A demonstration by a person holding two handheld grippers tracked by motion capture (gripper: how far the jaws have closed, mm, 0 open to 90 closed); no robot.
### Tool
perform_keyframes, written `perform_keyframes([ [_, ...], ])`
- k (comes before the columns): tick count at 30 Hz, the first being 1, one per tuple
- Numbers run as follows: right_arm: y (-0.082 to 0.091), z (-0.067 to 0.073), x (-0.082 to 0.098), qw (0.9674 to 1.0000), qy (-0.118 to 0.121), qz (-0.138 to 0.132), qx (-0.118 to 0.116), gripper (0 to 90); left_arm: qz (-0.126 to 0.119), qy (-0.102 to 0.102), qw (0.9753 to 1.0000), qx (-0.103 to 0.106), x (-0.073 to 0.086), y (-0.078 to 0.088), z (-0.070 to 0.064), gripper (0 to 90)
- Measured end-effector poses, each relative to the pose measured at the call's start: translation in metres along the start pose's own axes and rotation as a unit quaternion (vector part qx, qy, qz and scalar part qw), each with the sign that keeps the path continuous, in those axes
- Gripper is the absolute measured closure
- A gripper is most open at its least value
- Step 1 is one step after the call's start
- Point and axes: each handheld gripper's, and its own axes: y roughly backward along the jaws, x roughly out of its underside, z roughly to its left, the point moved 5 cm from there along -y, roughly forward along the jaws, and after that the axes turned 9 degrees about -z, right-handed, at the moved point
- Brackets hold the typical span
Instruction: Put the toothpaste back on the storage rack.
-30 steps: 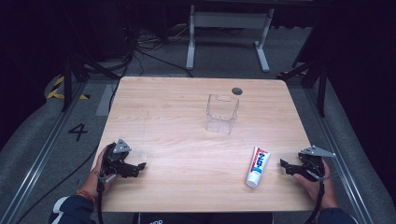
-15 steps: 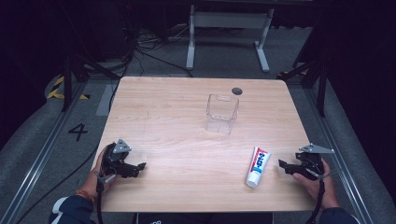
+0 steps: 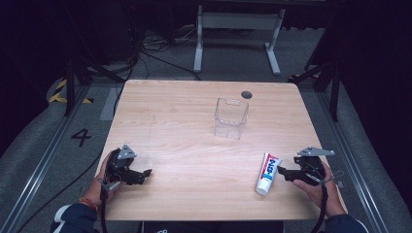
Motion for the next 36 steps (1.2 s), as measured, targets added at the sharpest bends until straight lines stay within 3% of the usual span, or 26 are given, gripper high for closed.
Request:
perform_keyframes([
  [9,-0.016,0.029,-0.011,0.9996,0.0,0.022,-0.016,19.3,0.0,-0.001,1.0,-0.001,0.0,0.0,0.0,0.1],
  [14,-0.022,0.031,-0.012,0.9995,-0.016,0.026,-0.013,17.2,0.0,-0.001,1.0,-0.001,0.0,0.0,0.0,0.2],
  [21,-0.031,0.034,-0.01,0.9979,-0.037,0.044,-0.03,15.0,0.0,-0.001,1.0,-0.001,0.0,0.0,0.0,0.1],
  [24,-0.041,0.037,-0.008,0.9974,-0.016,0.07,-0.01,13.5,0.0,-0.001,1.0,-0.001,0.0,0.0,0.0,0.1],
  [30,-0.049,0.04,-0.006,0.9958,0.011,0.09,-0.009,17.2,0.0,0.0,1.0,0.0,0.0,0.0,0.0,0.1],
  [33,-0.051,0.04,-0.008,0.9949,0.023,0.098,-0.009,21.3,0.0,-0.001,1.0,-0.001,0.0,0.0,0.0,0.1],
  [36,-0.051,0.043,-0.012,0.9931,0.036,0.111,-0.013,33.0,0.0,-0.001,1.0,-0.001,0.0,0.0,0.0,0.1],
])
